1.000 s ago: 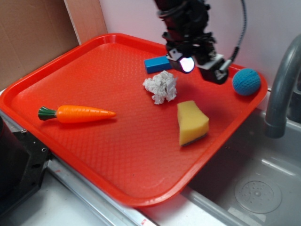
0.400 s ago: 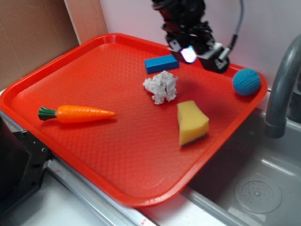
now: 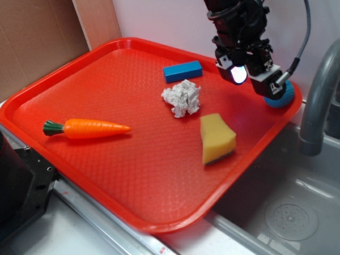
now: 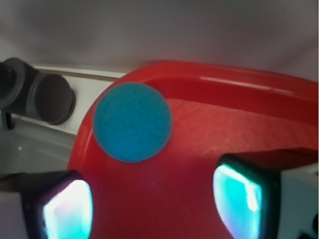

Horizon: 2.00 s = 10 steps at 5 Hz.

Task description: Grab the blue ball.

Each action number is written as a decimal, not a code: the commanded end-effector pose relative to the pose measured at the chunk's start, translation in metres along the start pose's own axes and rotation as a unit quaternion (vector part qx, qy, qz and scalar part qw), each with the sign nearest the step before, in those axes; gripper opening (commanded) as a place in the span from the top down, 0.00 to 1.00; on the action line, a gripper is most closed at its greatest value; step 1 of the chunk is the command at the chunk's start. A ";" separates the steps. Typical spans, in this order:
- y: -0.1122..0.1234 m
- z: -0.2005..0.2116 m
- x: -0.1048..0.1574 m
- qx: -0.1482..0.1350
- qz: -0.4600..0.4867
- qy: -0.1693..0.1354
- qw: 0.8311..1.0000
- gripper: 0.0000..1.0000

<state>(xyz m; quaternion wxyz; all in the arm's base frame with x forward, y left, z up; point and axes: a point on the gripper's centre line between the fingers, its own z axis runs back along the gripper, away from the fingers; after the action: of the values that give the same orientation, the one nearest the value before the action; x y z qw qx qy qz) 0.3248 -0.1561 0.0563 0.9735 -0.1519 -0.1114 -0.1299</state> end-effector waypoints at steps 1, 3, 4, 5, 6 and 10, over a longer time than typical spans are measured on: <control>-0.008 0.002 0.029 0.008 -0.008 -0.009 1.000 0.00; -0.011 -0.017 0.040 0.008 -0.031 -0.005 0.999 1.00; -0.014 -0.007 0.035 0.010 -0.038 -0.016 0.999 1.00; -0.020 0.013 0.028 0.056 -0.086 -0.020 0.995 1.00; -0.022 0.051 0.006 0.112 -0.038 0.000 0.993 1.00; 0.045 0.157 -0.134 0.187 0.239 0.073 0.950 1.00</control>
<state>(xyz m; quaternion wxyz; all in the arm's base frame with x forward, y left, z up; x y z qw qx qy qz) 0.1763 -0.0194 0.1416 0.9928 0.0247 -0.0087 0.1171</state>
